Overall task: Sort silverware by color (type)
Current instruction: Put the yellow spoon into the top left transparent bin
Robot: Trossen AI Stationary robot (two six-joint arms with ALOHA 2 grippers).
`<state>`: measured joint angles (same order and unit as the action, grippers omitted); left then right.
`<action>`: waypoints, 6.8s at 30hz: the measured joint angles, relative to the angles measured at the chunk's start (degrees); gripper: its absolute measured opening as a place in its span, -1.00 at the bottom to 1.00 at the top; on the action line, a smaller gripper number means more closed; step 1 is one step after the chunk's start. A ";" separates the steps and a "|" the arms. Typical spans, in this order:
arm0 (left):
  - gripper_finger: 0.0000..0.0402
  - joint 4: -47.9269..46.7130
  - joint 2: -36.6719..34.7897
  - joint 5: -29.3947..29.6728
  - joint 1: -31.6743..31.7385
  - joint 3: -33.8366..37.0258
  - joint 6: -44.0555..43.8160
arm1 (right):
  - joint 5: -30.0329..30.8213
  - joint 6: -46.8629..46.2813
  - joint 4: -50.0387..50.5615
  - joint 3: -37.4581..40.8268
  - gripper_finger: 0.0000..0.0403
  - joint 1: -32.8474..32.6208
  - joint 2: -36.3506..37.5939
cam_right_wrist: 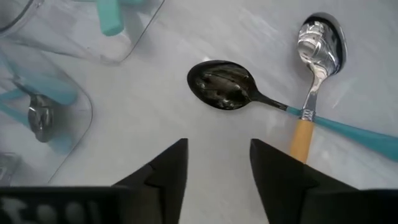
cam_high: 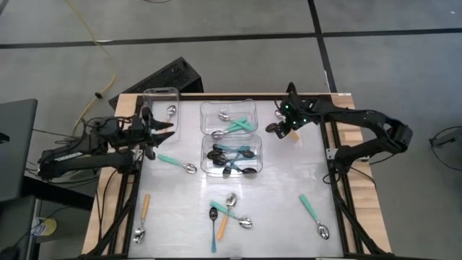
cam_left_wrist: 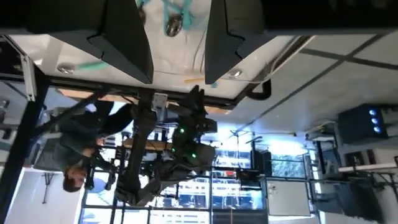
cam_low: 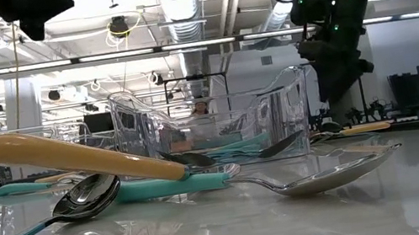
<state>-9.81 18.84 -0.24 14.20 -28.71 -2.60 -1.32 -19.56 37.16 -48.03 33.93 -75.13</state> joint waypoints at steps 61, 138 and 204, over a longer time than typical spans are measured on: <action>-0.03 -6.79 0.25 -17.76 -0.02 -0.04 1.28 | 16.22 -12.93 7.37 -1.20 0.08 -7.00 -1.16; -0.03 25.49 5.22 -14.49 0.07 13.33 -5.48 | 12.57 5.67 -83.69 10.05 -0.75 -31.20 -7.78; -0.93 68.24 38.94 0.55 -5.00 13.70 -2.77 | 2.97 14.64 -79.32 -21.86 -0.52 -31.93 -36.30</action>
<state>58.43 57.78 0.32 9.19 -15.00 -5.37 1.65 -4.92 -42.16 -69.89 2.00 -111.44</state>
